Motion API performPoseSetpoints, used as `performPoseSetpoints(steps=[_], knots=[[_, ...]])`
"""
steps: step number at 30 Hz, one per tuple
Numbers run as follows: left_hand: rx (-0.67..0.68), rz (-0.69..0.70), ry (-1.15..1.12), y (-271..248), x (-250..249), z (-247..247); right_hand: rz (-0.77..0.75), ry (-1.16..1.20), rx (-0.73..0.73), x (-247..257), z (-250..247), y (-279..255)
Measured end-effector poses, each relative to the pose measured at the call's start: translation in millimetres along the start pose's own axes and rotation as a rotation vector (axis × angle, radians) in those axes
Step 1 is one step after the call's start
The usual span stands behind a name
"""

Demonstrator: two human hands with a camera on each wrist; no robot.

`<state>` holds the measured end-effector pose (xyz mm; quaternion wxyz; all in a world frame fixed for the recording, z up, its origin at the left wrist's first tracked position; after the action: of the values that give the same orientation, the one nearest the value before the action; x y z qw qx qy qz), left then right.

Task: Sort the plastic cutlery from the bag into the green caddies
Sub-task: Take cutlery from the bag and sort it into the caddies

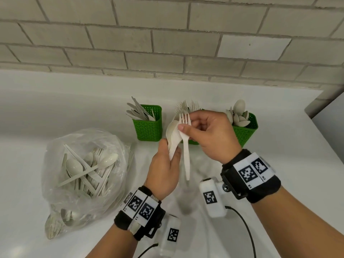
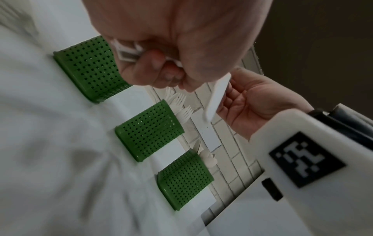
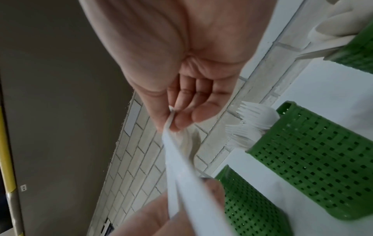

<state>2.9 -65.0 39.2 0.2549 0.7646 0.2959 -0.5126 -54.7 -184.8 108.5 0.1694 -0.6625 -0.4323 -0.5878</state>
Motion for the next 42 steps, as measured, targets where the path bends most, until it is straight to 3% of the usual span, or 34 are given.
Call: performPoseSetpoints(steps=[5, 8, 12, 15, 18, 23, 27, 37, 40, 42], knots=[[0.061, -0.097, -0.052, 0, 9, 1, 0.008, -0.089, -0.009, 1, -12, 1], [0.082, -0.115, -0.109, 2, 6, 1, 0.054, -0.023, -0.039, 4, -26, 5], [0.09, -0.144, -0.197, 3, 7, 1, 0.01, 0.058, -0.211, 24, -65, 15], [0.058, -0.19, -0.235, 2, 15, -3, -0.071, -0.13, -0.418, 40, -111, 28], [0.051, -0.227, -0.281, 1, 19, -4, -0.127, -0.337, -0.466, 49, -125, 43], [0.043, -0.249, -0.3, 2, 22, -6, -0.179, -0.53, -0.407, 39, -100, 66], [0.028, -0.236, -0.303, 1, 17, -9, -0.132, -0.496, -0.304, 13, -70, 79], [-0.008, -0.222, -0.259, 2, 17, -18, -0.184, -0.39, -0.384, 18, -74, 83], [0.02, -0.23, -0.277, 3, 18, -12, -0.145, -0.492, -0.274, -1, -63, 80], [0.053, -0.282, -0.322, 4, 22, -7, -0.041, -0.698, -0.068, -31, -47, 72]])
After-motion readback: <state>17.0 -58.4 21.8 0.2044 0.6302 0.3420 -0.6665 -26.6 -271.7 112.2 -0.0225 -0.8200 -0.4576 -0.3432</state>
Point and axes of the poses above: each hand's wrist, its own y-axis towards the middle knuckle, its own z-axis out of the palm, x = y × z, the point moved 8 cm from there along y, towards the middle knuckle, and after that the axes turned 6 degrees about -z, right-handed, at the moved point
